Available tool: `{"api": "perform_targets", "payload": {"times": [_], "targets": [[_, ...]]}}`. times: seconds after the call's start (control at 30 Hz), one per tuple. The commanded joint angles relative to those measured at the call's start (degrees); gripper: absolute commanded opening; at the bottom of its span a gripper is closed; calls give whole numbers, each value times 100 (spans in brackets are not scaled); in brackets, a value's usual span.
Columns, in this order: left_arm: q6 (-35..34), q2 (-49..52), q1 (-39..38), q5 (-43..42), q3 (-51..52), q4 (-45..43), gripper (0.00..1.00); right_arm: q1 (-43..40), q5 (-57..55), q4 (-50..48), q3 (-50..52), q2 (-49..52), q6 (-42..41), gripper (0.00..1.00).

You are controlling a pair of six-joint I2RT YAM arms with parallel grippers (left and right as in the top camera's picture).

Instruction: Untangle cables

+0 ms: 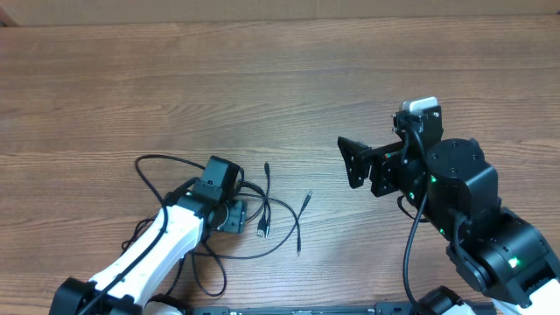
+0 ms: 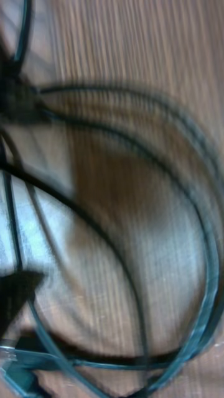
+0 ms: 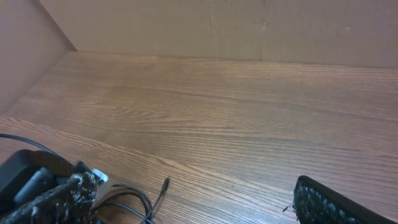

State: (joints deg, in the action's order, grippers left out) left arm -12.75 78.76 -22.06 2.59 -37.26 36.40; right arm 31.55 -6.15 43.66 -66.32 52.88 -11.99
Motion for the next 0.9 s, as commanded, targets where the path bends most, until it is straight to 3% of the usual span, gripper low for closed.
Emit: {"api": "perform_targets", "payload": {"times": [0.0,0.03,0.33,0.87], "targets": [[741,131,28,-496,50,111,11,26,24,-31,-90,-44,-17,100],[748,144,31,-494,50,142,4,26,24,-28,-90,-44,-20,100],[245,146,31,-208,-431,142,4,26,-20,-55,-90,-15,46,100],[1056,149,42,-435,-4306,1360,4,26,-15,-247,-90,291,28,100]]}}
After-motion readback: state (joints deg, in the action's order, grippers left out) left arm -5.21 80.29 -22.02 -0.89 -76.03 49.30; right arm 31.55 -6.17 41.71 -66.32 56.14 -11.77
